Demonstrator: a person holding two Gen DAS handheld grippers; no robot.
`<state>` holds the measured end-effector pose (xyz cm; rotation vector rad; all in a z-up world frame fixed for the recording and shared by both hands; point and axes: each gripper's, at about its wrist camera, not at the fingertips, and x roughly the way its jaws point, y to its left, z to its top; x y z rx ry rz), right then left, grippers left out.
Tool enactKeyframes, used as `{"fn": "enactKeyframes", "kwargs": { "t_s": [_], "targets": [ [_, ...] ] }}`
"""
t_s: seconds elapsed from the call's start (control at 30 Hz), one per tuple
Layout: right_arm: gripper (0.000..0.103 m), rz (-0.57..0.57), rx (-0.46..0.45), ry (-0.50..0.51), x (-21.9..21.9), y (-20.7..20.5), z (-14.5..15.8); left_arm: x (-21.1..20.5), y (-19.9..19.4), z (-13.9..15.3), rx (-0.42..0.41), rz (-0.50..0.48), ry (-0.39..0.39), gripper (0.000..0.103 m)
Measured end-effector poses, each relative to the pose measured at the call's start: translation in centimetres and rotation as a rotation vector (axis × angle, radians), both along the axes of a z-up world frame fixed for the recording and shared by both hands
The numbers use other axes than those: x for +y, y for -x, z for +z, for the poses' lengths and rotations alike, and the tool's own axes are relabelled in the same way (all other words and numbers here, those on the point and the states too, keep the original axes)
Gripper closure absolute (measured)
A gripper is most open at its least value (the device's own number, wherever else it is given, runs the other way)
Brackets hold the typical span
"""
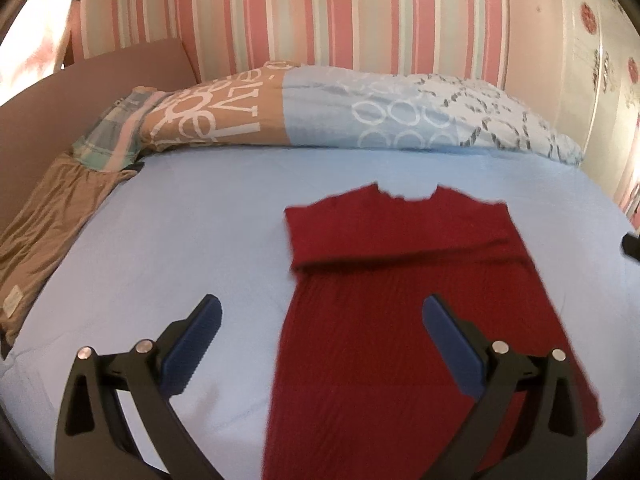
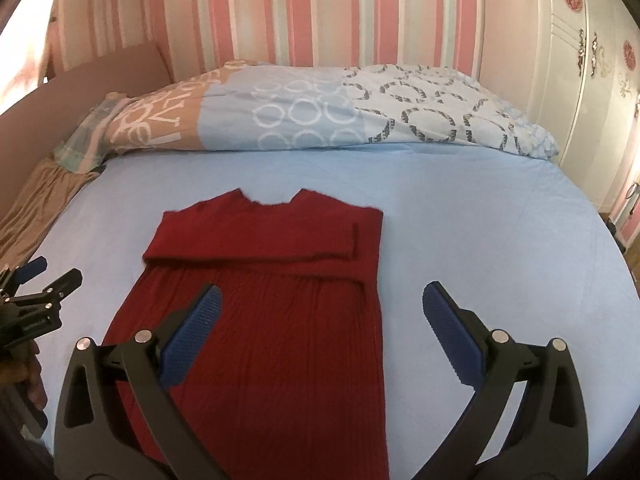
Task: Fold small clothes
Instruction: 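Move the right tool to the sweater's ribbed hem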
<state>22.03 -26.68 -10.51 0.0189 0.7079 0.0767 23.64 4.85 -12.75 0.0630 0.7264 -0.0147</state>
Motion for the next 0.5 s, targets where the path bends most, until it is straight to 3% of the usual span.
{"fn": "enactKeyframes", "kwargs": {
  "t_s": [0.27, 0.5],
  "targets": [
    [0.008, -0.054, 0.034, 0.01, -4.4, 9.1, -4.9, 3.6, 8.1, -4.6, 0.04, 0.031, -0.047, 0.002],
    [0.033, -0.081, 0.164, 0.001, -6.2, 12.3, -11.2, 5.0, 12.3, -7.0, 0.065, 0.056, -0.037, 0.002]
  ]
}}
